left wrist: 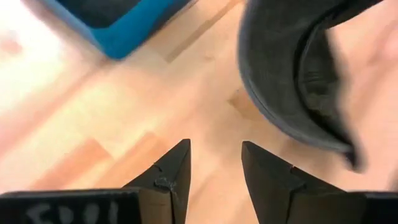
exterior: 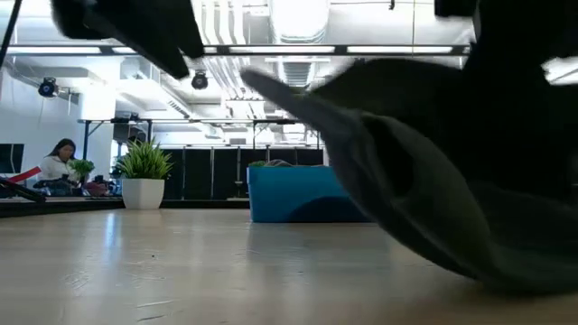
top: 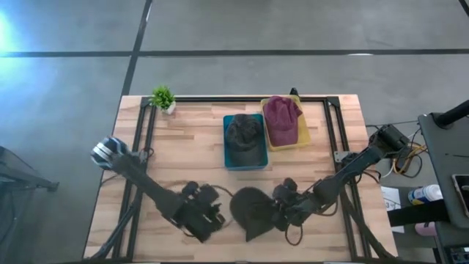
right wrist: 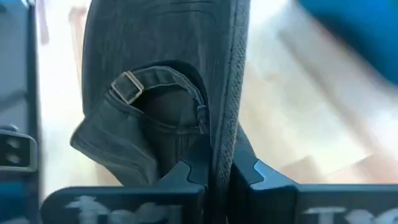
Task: Pick & Place hat
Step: Put the black cap into the blue bin
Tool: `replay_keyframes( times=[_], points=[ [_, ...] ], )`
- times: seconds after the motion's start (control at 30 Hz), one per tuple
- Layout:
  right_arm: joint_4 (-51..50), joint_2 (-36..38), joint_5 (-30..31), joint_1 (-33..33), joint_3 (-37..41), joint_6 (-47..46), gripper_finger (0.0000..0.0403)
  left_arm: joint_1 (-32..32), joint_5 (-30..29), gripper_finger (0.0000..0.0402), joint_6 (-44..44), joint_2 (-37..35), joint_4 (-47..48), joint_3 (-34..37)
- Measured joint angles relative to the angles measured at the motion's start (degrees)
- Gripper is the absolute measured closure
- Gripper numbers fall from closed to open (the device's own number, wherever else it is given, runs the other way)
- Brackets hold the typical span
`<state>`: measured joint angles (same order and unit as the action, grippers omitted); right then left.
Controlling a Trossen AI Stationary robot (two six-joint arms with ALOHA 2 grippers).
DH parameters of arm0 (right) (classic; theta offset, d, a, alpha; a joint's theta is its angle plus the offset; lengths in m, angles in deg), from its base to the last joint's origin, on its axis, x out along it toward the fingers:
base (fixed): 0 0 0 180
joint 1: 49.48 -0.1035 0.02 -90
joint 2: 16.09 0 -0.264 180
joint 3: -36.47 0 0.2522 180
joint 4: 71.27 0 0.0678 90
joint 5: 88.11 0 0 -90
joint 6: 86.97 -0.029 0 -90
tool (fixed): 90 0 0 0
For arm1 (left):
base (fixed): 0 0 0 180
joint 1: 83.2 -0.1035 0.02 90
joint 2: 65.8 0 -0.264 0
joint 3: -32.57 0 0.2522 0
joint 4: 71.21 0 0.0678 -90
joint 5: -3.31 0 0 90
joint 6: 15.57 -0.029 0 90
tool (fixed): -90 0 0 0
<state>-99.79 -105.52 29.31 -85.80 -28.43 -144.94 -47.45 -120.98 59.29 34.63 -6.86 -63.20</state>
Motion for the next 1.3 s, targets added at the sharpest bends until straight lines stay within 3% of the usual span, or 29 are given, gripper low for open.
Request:
replay_keyframes(
  times=[0.13,0.27,0.37,0.53,0.63,0.8,0.93,1.07,1.2,1.3],
  points=[
    [-12.9,-0.3,5.5,0.0,-8.2,11.4,0.0389,-0.7,3.9,0.0264,0.5,-11.3,-15.5,12.6],
    [-26.1,-1.5,15.2,0.1,-17.1,22.0,0.0389,-2.0,4.6,0.0264,-2.8,-22.4,-29.6,24.1],
    [-31.2,-2.4,23.8,1.0,-22.5,30.3,0.0389,-3.4,3.3,0.0264,-1.5,-29.0,-32.4,30.5],
    [-30.7,-2.5,33.9,6.2,-27.3,46.6,0.0389,-3.7,-4.6,0.0264,2.3,-36.3,-32.5,37.1],
    [-26.6,-2.1,33.3,11.5,-27.7,57.8,0.039,-3.7,-8.0,0.0264,2.8,-38.3,-32.5,39.4],
    [-7.1,-1.7,25.7,17.4,-25.1,87.0,0.039,-4.7,-15.1,0.0264,2.5,-39.6,-31.6,42.0],
    [1.0,-1.7,24.5,18.9,-22.2,105.8,0.039,-9.0,-15.4,0.0264,0.7,-42.4,-30.2,44.0],
    [0.0,-1.4,25.2,20.4,-18.5,115.2,0.039,-14.1,-11.3,0.0264,-6.0,-47.7,-36.0,46.7],
    [5.6,-1.4,20.9,22.3,-14.3,124.8,0.039,-23.2,1.9,0.0264,-19.6,-50.8,-51.9,50.3],
    [14.1,-1.5,18.5,24.6,-11.6,128.7,0.039,-30.1,7.6,0.0264,-22.8,-50.9,-55.5,51.7]
  ],
)
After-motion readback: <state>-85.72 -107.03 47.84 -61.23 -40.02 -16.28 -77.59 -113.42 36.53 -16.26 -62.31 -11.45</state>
